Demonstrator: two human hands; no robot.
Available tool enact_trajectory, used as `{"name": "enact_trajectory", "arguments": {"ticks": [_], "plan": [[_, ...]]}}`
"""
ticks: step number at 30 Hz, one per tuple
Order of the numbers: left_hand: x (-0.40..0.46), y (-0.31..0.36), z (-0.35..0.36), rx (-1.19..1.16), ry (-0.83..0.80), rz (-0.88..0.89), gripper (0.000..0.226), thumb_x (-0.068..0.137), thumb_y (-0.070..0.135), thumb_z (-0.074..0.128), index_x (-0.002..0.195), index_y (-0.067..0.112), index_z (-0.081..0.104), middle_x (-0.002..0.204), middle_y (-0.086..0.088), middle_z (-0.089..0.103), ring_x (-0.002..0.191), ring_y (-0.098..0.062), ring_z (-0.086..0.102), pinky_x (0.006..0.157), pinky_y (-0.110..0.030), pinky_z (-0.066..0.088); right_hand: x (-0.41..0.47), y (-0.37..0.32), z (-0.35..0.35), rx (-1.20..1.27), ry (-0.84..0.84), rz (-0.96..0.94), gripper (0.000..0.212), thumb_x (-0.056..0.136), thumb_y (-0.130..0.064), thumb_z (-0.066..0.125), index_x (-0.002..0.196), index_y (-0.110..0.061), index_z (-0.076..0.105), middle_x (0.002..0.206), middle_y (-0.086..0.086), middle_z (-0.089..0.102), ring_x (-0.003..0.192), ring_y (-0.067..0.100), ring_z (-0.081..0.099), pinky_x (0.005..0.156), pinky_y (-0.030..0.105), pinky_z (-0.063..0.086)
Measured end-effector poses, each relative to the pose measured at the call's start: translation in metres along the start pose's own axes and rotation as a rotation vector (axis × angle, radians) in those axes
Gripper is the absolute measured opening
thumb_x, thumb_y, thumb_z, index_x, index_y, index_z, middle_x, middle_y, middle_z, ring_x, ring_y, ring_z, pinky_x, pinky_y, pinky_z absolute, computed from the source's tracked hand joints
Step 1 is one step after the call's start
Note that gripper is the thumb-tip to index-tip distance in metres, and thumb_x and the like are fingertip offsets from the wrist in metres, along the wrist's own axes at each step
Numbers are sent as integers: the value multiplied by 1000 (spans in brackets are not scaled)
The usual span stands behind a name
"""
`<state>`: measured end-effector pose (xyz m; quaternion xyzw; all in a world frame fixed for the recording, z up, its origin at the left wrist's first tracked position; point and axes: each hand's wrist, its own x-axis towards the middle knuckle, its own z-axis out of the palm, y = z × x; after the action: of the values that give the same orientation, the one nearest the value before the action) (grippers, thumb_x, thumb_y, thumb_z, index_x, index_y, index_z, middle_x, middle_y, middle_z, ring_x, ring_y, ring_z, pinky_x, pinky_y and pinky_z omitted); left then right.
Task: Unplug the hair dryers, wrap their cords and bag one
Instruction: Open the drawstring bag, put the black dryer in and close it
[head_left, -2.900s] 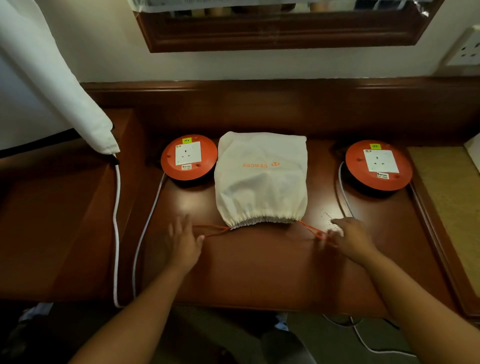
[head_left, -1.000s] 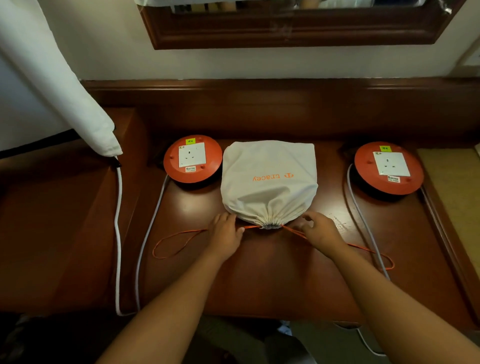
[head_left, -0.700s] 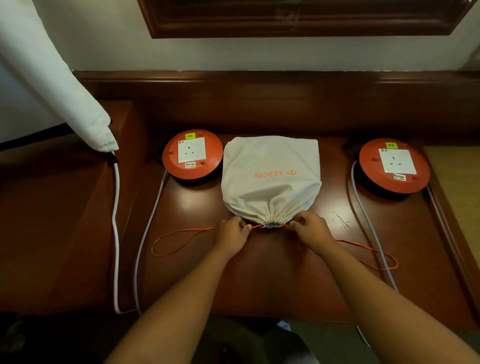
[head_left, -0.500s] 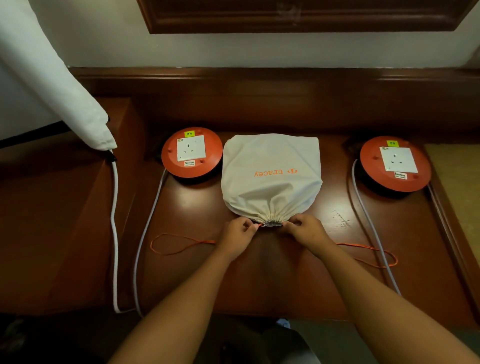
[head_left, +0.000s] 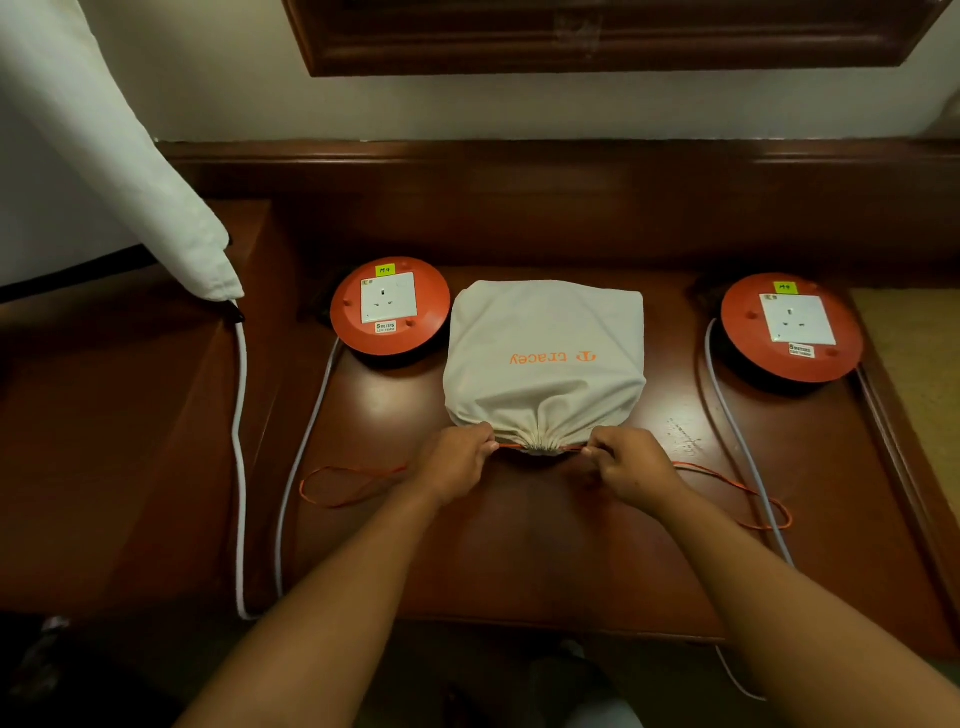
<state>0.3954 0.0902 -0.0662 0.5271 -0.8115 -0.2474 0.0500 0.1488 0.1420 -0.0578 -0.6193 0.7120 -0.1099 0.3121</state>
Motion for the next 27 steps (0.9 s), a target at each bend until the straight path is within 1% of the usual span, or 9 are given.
{"name": "enact_trajectory", "arguments": {"ticks": [6, 11, 13, 15, 19, 21, 23, 25, 27], "plan": [[-12, -20, -1, -19, -16, 44, 20, 97, 25, 49, 88, 11, 60, 87, -8, 66, 81, -32, 59, 66, -36, 41, -8, 10, -4, -26, -12, -21, 24, 89, -23, 59, 68, -11, 56, 66, 2, 61, 68, 24, 55, 63, 39, 47], [-22, -40, -4, -18, -5, 73, 34, 91, 36, 37, 81, 12, 59, 81, -8, 66, 76, -33, 60, 63, -37, 45, -15, 16, -9, -42, -19, -20, 29, 89, -23, 58, 61, -21, 53, 66, -2, 62, 68, 21, 56, 62, 36, 46], [-25, -45, -4, -8, -2, 81, 41, 90, 43, 31, 81, 14, 58, 78, -6, 65, 73, -32, 60, 62, -37, 46, -19, 20, -10, -46, -22, -10, 26, 89, -23, 57, 64, -19, 57, 68, -3, 63, 69, 20, 57, 63, 36, 47], [-29, -47, -4, 8, 4, 77, 40, 91, 42, 33, 83, 14, 60, 78, -5, 66, 72, -31, 60, 61, -36, 44, -22, 24, -11, -75, -29, -4, 22, 90, -26, 57, 70, -18, 63, 70, -4, 64, 71, 19, 58, 66, 38, 49], [-38, -48, 0, 23, 54, 56, 31, 94, 33, 42, 87, 12, 63, 77, -9, 67, 70, -34, 61, 58, -35, 42, -30, 23, -14, -70, -67, 28, 25, 92, -29, 56, 68, -24, 62, 68, -8, 61, 72, 19, 59, 67, 34, 48], [-44, -42, 4, -24, 63, 7, 26, 96, 27, 48, 87, 8, 64, 78, -11, 66, 73, -35, 60, 59, -34, 35, -38, 22, -11, -90, -7, 16, 23, 92, -25, 55, 71, -23, 64, 71, -5, 60, 78, 23, 59, 70, 35, 47], [-48, -34, 9, -34, 112, -42, 27, 93, 27, 48, 93, 7, 67, 89, -12, 67, 85, -35, 59, 69, -34, 37, -48, 22, -4, -67, 160, -18, 14, 91, -17, 57, 83, -17, 68, 82, 0, 63, 87, 28, 59, 76, 39, 47], [-53, -23, 12, 1, 225, -89, 31, 88, 28, 53, 107, 8, 67, 102, -11, 65, 100, -33, 53, 84, -38, 41, -60, 18, 5, 27, 297, 10, 18, 90, -10, 58, 104, -8, 69, 100, 9, 67, 97, 30, 59, 83, 41, 47], [-58, -5, 17, -48, 382, -143, 27, 86, 26, 56, 106, 10, 66, 102, -9, 60, 98, -26, 48, 84, -37, 42, -71, 6, 14, 173, 369, 76, 23, 91, -6, 56, 112, -3, 66, 108, 11, 66, 101, 28, 58, 86, 34, 43]]}}
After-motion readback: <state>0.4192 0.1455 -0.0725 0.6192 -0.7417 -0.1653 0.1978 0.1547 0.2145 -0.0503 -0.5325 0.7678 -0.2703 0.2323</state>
